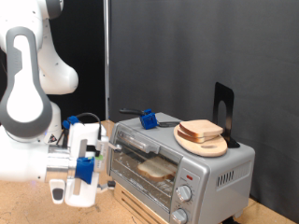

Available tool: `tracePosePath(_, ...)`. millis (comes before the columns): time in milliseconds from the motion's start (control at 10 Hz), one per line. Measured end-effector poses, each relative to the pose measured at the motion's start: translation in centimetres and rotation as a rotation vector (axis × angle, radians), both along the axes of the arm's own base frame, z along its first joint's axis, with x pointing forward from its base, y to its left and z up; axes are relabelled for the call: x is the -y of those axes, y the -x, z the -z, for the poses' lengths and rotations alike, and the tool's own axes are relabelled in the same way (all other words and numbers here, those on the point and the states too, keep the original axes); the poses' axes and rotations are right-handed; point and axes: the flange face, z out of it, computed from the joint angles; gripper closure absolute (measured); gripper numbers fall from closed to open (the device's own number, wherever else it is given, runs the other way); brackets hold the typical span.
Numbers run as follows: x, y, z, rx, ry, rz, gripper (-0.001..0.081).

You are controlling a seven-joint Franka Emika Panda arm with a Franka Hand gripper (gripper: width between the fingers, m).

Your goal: Make a piece of toast with the oven

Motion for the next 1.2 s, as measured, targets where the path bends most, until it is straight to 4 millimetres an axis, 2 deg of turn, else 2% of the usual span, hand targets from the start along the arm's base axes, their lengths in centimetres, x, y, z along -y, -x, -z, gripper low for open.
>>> tracePosePath(200,-0.3,-2.3,1.2,0.066,0.061,0.021,0.0124)
tracePosePath(500,-0.6,-2.2,1.0,-0.027,0.033,-0.090,0.0124)
tracePosePath(800,-0.2,-5.5,1.9,-0.106,0.066,-0.139,0.0124)
tracePosePath(1200,1.7,-9.9,3.9,-0.083,0.041,-0.061,0.0124)
